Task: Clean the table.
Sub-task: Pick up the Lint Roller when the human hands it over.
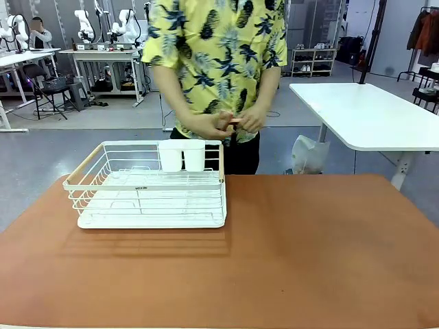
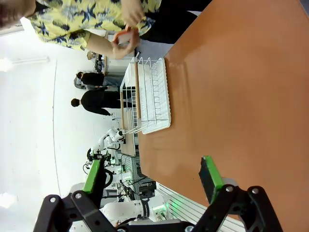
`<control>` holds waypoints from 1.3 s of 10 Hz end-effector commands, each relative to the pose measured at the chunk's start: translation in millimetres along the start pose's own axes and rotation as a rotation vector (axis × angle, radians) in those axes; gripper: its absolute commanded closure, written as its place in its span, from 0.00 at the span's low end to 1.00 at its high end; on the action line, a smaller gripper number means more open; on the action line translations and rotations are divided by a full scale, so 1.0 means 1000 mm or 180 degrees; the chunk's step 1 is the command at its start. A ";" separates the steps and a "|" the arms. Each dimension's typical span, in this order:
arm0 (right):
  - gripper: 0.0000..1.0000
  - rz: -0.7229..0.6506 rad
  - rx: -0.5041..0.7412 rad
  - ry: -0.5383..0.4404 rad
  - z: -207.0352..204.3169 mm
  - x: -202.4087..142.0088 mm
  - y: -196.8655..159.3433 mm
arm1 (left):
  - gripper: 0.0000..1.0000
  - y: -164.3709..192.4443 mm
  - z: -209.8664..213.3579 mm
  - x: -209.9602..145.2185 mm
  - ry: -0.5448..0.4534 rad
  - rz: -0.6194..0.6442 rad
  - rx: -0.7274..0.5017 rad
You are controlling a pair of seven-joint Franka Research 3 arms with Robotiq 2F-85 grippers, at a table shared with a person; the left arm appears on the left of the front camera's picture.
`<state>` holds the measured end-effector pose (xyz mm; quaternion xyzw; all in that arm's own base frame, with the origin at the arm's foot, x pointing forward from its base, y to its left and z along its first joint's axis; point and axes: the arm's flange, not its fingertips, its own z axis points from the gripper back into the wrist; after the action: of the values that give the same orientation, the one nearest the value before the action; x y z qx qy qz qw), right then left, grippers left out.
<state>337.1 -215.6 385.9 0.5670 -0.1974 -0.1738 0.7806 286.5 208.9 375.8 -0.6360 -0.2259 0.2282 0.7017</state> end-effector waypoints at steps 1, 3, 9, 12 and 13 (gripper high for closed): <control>0.00 0.0019 -0.0011 -0.0066 -0.002 -0.002 0.003 | 0.00 -0.001 0.004 -0.003 0.0044 -0.0071 -0.0014; 0.00 0.0019 -0.0011 -0.0066 -0.002 -0.002 0.003 | 0.00 -0.001 0.004 -0.003 0.0044 -0.0071 -0.0014; 0.00 0.0019 -0.0011 -0.0066 -0.002 -0.002 0.003 | 0.00 -0.001 0.004 -0.003 0.0044 -0.0071 -0.0014; 0.00 0.0019 -0.0011 -0.0066 -0.002 -0.002 0.003 | 0.00 -0.001 0.004 -0.003 0.0044 -0.0071 -0.0014; 0.00 0.0019 -0.0011 -0.0066 -0.002 -0.002 0.003 | 0.00 -0.001 0.004 -0.003 0.0044 -0.0071 -0.0014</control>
<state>337.1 -215.7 385.9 0.5670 -0.1974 -0.1738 0.7806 286.3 209.0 375.9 -0.6364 -0.2260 0.2280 0.7014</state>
